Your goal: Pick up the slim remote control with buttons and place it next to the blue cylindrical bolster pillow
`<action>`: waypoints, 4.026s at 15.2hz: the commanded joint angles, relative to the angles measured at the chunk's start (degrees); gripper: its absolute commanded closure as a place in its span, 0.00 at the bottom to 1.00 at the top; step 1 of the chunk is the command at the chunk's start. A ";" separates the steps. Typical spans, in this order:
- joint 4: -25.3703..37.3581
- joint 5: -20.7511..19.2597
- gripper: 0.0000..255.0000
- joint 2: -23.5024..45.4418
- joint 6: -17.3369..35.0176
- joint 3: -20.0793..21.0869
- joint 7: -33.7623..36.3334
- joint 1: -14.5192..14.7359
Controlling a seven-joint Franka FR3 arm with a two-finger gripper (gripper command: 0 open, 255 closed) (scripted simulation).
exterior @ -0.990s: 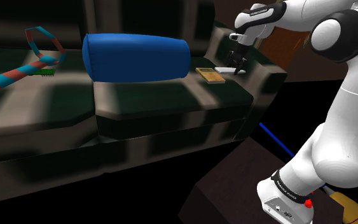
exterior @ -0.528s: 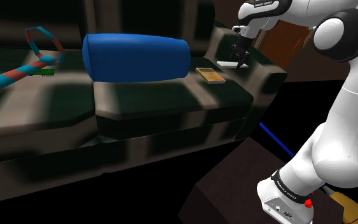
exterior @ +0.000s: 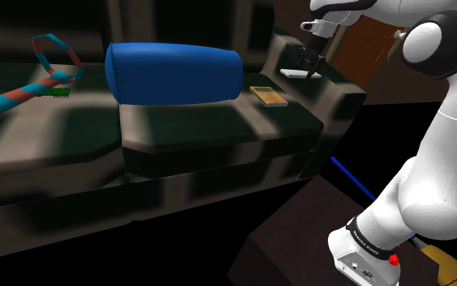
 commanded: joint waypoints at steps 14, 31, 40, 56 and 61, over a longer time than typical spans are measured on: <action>14.41 1.36 1.00 2.21 -12.57 -0.25 -0.12 -2.70; 8.33 -5.62 1.00 -7.29 -12.98 4.58 18.18 12.03; 7.74 -6.78 1.00 -8.29 -12.71 9.65 30.55 19.46; 25.09 -1.94 1.00 4.52 -17.84 16.83 47.86 27.39; 39.91 1.26 1.00 14.01 -23.25 18.90 52.81 27.22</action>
